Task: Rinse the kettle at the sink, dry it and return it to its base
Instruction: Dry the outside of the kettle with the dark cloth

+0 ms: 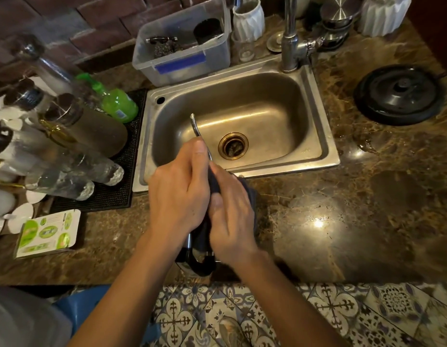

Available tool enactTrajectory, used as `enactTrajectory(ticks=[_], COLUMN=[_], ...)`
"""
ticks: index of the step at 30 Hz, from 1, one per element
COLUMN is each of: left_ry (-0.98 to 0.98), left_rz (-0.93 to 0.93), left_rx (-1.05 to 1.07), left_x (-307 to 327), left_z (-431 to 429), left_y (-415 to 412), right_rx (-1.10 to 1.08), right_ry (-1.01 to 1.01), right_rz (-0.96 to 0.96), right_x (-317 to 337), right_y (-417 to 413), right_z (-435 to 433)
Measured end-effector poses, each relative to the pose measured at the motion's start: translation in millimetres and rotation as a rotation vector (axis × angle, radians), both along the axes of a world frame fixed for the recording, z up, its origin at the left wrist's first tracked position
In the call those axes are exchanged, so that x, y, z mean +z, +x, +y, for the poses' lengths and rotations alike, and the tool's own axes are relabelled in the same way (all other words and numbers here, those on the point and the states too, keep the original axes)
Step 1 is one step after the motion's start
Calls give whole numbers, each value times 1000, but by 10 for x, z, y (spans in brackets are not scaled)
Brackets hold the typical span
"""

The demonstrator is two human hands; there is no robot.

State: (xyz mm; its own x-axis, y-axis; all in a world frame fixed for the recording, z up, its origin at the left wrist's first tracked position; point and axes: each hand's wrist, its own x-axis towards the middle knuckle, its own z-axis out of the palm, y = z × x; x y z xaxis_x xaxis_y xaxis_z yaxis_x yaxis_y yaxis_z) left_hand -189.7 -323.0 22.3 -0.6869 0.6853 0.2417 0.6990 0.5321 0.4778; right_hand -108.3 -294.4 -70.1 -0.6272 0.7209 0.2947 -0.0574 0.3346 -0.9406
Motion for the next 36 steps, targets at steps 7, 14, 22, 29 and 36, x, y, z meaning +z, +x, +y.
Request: enactTrajectory(ticks=[7, 14, 22, 29, 36], left_ry=[30, -2, 107, 372, 244], left_rz=[-37, 5, -80, -74, -176], left_rx=[24, 24, -55, 39, 94], left_x=[-15, -32, -53, 33, 88], left_z=[0, -2, -59, -151, -408], left_y=[-6, -19, -50, 78, 270], right_rx=[95, -197, -217, -299, -203], right_ry=[-334, -325, -1078, -1376, -871], right_rz=[-196, -164, -7, 80, -72], right_x=[-259, -431, -227, -52, 286], right_y=[-43, 349, 876, 1097, 696], right_z=[424, -58, -209, -169, -14])
